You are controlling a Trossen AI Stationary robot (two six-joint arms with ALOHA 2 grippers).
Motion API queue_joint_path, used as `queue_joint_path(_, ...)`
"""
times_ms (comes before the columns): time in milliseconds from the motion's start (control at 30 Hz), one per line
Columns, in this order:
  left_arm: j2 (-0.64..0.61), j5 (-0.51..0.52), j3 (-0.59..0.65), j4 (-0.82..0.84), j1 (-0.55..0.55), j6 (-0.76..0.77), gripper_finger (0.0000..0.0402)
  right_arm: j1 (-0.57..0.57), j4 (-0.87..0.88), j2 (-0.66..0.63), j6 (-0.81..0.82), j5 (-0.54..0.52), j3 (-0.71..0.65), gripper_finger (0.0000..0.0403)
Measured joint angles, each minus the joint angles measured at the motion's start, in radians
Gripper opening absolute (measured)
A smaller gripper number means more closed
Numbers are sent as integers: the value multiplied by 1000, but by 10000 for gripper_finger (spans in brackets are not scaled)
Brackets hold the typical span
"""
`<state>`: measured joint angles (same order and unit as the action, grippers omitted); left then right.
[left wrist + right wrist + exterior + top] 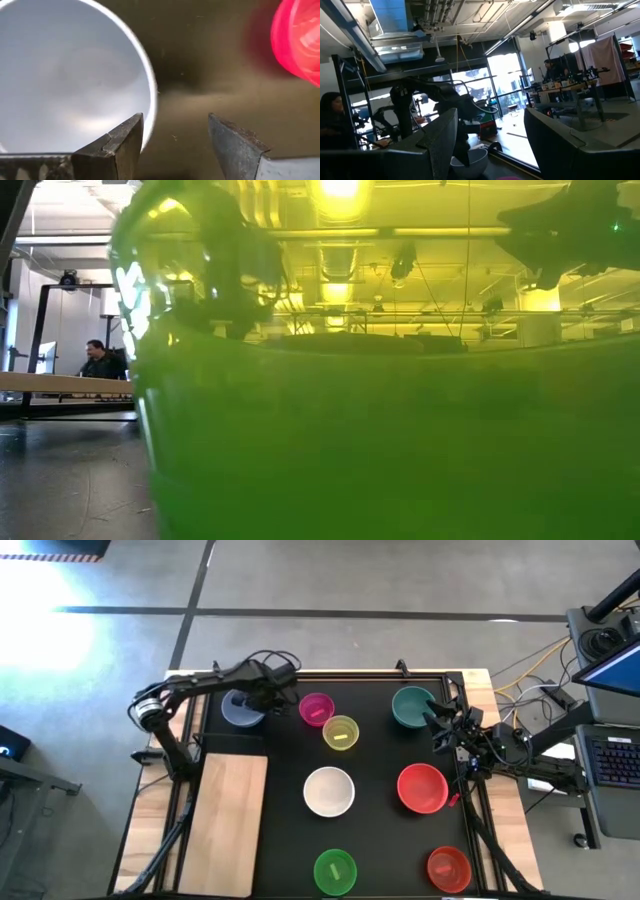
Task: Place and stack bowls onto a shelf
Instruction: Put the blue bowl on the shelf
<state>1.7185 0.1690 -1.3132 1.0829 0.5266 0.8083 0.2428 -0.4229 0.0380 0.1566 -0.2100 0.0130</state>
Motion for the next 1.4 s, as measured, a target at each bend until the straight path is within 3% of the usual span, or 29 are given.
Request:
queue_joint_path(600,113,53,1,42,0,3,195,0,0,0,0,0,0,219)
queue_joint_path(1133,113,50,13,39,0,-40,9,0,0,0,0,0,0,219)
queue_joint_path(1400,113,42,11,42,-1,-46,1,0,0,0,0,0,0,219)
